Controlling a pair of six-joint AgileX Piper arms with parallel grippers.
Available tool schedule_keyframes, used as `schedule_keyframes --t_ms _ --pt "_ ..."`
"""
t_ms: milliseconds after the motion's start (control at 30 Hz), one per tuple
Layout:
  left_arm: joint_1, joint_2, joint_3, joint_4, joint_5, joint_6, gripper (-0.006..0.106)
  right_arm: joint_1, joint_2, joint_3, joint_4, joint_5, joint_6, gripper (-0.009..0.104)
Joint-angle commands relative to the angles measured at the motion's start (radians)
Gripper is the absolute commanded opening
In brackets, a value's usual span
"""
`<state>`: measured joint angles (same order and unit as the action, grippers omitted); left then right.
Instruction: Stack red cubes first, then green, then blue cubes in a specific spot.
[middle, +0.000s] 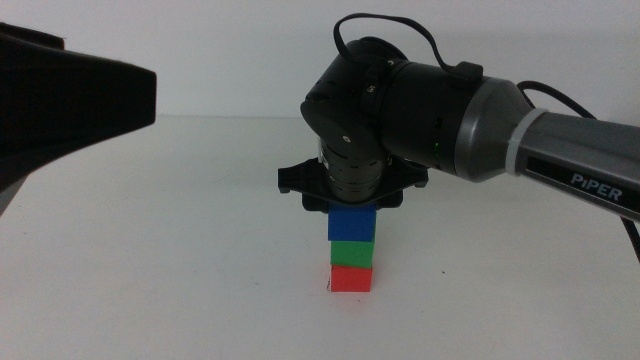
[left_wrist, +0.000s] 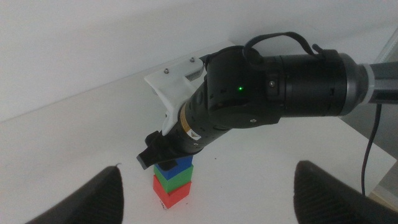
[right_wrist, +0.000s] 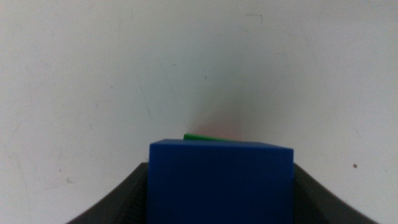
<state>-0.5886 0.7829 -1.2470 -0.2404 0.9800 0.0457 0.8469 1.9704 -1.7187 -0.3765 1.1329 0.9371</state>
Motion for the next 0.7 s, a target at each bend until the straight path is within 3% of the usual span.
schedule_keyframes --t_ms 0,233,400,467,500,533,667 --pt "0.001 -0.003 -0.002 -0.004 -0.013 -0.009 0.094 0.001 0.004 -0.007 -0.017 0.0 0.007 0.006" --pt "0.001 -0.003 -0.002 -0.004 -0.013 -0.009 0.094 0.001 0.004 -0.007 -0.052 0.025 0.028 0.01" --pt "0.001 -0.003 -0.002 -0.004 -0.013 -0.009 0.094 0.001 0.004 -0.007 -0.044 0.021 0.031 0.016" --pt "0.001 -0.003 -0.002 -0.004 -0.013 -0.009 0.094 0.001 0.004 -0.007 -0.041 0.021 0.031 0.026" --pt "0.001 -0.003 -0.002 -0.004 -0.013 -0.009 0.094 0.001 0.004 -0.007 -0.039 0.021 0.031 0.039" --pt "0.001 -0.003 -0.002 -0.004 -0.013 -0.009 0.094 0.001 0.004 -0.007 -0.039 0.019 0.031 0.058" --pt "0.001 -0.003 -0.002 -0.004 -0.013 -0.009 0.094 0.001 -0.001 -0.007 -0.033 -0.001 0.031 0.092"
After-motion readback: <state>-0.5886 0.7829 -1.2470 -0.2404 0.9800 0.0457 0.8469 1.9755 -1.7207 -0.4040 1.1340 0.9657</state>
